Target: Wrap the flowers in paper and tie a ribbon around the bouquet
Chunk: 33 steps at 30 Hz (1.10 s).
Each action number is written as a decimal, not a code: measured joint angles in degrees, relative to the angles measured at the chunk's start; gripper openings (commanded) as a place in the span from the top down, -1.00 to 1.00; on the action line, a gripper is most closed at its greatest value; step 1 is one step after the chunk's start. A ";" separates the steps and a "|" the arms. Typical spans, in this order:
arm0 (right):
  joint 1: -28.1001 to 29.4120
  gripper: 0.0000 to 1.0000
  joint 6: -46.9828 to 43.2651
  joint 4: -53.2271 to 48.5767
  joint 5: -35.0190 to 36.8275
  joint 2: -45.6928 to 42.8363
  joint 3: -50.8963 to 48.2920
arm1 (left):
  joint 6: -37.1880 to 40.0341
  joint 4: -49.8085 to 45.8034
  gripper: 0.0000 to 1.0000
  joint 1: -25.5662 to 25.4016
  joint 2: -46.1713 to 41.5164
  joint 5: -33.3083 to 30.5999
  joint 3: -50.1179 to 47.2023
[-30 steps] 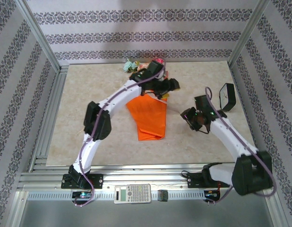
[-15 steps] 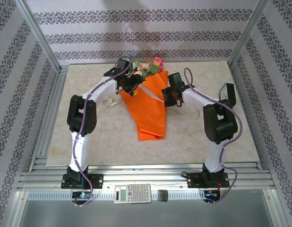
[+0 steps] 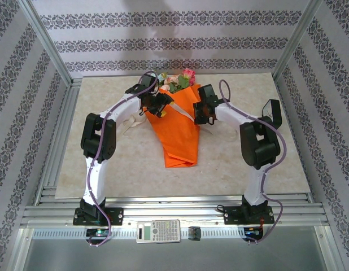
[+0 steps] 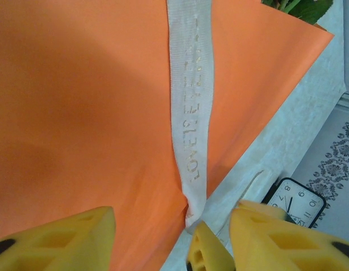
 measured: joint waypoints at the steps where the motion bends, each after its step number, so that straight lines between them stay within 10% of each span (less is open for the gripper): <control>1: 0.02 -0.11 0.02 -0.09 0.15 -1.20 -0.26 | -0.02 0.31 -0.03 0.00 0.28 0.00 0.13; 14: 1.51 -0.18 4.74 0.72 -2.14 2.01 -0.02 | -0.17 3.28 0.00 0.00 5.90 1.14 1.38; 18: 1.46 0.12 5.92 1.03 -2.47 5.64 1.77 | -0.20 5.84 -0.03 0.00 5.88 1.64 -0.31; 23: 1.44 1.00 6.40 2.08 -2.93 6.75 2.67 | -0.44 8.37 -0.16 0.00 5.64 1.62 -5.11; 33: 3.34 1.00 1.44 2.75 -3.63 -1.14 -1.75 | -1.27 9.57 -0.42 -0.33 0.55 0.52 -5.90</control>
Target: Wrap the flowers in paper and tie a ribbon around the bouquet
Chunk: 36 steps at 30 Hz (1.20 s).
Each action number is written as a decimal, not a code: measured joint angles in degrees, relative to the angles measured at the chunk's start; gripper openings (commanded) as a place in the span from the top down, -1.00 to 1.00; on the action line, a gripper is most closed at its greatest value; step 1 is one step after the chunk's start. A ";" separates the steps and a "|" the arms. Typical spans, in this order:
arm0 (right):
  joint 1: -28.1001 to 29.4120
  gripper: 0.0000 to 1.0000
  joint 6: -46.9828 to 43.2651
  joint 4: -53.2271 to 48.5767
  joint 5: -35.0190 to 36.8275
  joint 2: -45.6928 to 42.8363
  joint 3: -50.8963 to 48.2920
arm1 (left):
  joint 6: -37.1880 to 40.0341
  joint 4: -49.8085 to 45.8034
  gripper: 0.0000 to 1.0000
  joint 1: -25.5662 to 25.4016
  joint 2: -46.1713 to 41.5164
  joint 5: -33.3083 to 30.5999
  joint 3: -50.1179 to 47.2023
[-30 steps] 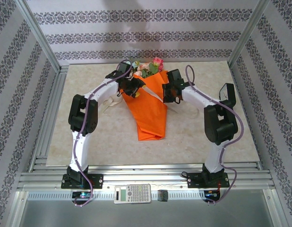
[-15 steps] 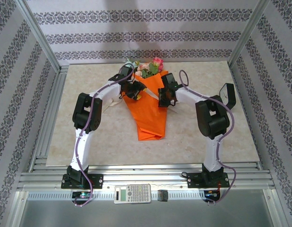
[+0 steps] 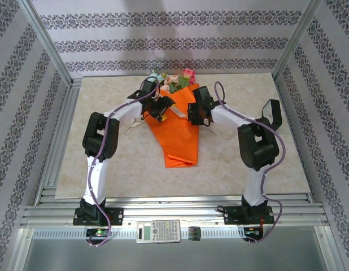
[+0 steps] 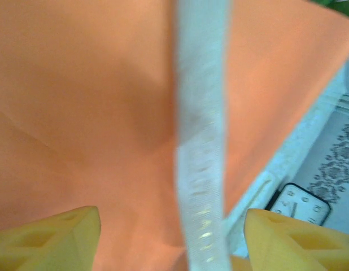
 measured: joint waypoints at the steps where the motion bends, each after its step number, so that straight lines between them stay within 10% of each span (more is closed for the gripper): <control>1: 0.57 1.00 -0.66 -0.13 -0.22 -1.79 -1.11 | -0.09 0.02 -0.43 -0.11 -0.72 -0.11 -0.02; 36: 2.23 1.00 -42.75 -19.76 -21.79 -33.94 -22.12 | 3.50 -7.21 0.22 3.17 -10.32 -10.14 -13.64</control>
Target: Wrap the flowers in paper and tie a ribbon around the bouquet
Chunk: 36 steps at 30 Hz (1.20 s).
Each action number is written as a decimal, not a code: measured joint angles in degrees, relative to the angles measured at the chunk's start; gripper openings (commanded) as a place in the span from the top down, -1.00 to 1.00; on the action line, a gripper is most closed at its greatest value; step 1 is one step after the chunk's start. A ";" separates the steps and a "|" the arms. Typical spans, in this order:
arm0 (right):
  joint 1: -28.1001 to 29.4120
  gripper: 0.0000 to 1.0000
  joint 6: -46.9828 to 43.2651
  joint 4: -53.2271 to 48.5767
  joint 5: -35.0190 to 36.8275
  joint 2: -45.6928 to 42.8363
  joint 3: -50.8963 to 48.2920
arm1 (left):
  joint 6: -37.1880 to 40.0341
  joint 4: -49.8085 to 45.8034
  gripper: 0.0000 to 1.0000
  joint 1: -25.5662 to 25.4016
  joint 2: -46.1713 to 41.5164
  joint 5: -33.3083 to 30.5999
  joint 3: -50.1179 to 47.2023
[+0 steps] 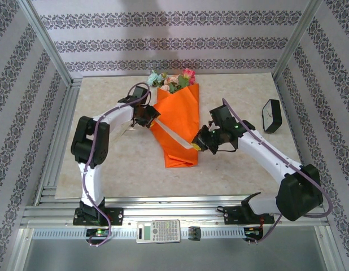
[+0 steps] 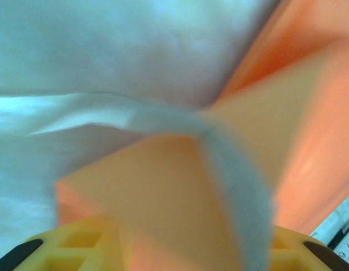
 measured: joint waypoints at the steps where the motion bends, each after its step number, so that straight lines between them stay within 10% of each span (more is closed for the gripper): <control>1: -0.13 1.00 -1.16 -1.11 -0.22 0.00 -0.37 | 0.04 0.00 0.22 0.33 -1.36 -0.59 -1.25; 9: -3.19 1.00 -9.60 -8.39 0.90 0.28 -1.16 | 0.70 0.76 0.87 1.57 -10.05 -1.81 -9.86; 29: -12.50 0.98 -23.10 -10.49 17.40 6.12 -13.05 | -1.55 2.27 1.00 -11.85 -17.92 11.63 -33.79; 36: -12.48 0.30 -23.98 -9.46 19.37 6.05 -10.80 | -6.34 6.38 1.00 -11.72 -19.19 12.39 -36.39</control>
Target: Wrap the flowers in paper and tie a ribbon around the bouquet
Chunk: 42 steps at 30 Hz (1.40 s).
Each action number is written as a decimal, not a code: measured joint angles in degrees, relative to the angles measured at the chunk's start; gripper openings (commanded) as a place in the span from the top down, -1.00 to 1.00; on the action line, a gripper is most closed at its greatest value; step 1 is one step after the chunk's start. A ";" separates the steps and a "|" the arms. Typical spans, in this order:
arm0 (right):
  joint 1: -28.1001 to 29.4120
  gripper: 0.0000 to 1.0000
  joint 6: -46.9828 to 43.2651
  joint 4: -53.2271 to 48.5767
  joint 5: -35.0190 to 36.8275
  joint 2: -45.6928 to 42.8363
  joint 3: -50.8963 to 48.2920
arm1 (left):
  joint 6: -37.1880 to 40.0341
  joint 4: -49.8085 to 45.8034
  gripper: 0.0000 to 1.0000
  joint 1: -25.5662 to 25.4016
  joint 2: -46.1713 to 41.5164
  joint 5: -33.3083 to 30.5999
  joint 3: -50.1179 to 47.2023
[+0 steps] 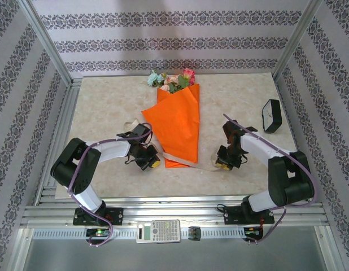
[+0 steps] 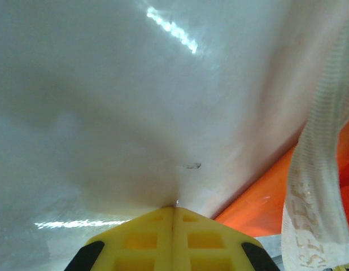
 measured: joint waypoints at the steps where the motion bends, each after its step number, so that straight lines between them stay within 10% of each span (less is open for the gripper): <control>1: -0.02 0.22 -0.20 -0.07 0.61 -1.25 0.17 | -0.31 0.13 1.00 0.00 -0.17 -0.04 -0.17; 10: 1.60 -0.21 -0.74 2.89 -0.83 -9.22 2.86 | -3.74 -0.17 0.85 -0.17 -5.88 -0.98 -5.01; 15: 7.72 -0.38 -1.62 12.35 -9.25 -0.92 3.02 | -6.25 -1.79 0.38 -0.04 -11.21 -2.78 -4.85; 22: 9.99 -0.39 -2.78 23.76 -17.92 10.88 3.19 | -8.11 -0.66 0.24 2.62 -7.37 -2.80 -1.29; 30: 8.72 0.01 -2.89 27.26 -23.61 15.17 3.43 | -10.78 4.00 0.37 4.96 0.90 -0.66 1.11; 37: 10.25 0.94 -0.63 34.38 -27.67 18.82 3.50 | -11.96 3.39 0.68 5.64 2.19 1.49 1.40; 42: 8.66 1.00 2.75 36.13 -28.48 18.80 4.55 | -12.13 3.23 0.93 5.64 2.58 1.95 1.42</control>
